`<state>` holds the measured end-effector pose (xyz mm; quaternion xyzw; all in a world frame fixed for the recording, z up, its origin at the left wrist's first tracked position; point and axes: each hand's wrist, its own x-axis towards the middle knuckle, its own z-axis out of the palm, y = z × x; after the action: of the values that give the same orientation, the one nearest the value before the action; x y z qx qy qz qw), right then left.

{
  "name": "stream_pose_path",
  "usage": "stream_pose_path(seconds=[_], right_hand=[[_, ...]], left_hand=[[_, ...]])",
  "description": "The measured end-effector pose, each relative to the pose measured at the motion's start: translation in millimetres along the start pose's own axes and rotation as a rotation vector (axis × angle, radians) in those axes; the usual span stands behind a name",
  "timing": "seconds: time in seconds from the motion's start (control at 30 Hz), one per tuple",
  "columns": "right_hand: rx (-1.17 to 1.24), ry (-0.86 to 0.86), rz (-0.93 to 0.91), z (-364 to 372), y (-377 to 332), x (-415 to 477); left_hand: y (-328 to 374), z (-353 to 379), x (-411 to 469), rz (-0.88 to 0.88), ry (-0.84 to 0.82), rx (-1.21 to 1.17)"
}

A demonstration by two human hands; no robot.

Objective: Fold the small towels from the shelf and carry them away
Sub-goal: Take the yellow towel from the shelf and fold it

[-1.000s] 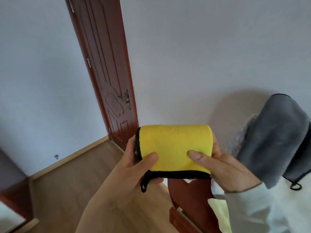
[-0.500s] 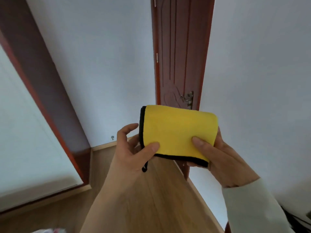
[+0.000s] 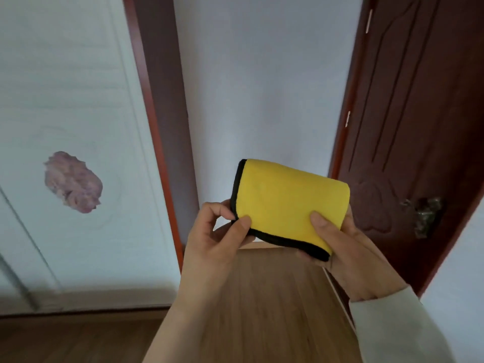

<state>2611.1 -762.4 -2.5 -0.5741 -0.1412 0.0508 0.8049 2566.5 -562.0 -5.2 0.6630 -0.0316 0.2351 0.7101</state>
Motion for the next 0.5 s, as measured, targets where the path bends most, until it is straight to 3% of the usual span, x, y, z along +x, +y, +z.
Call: stream_pose_path(seconds=[0.5], right_hand=[[-0.005, -0.435, 0.145, 114.8, 101.6, 263.4]], left_hand=[[-70.5, -141.7, 186.1, -0.109, 0.264, -0.038]])
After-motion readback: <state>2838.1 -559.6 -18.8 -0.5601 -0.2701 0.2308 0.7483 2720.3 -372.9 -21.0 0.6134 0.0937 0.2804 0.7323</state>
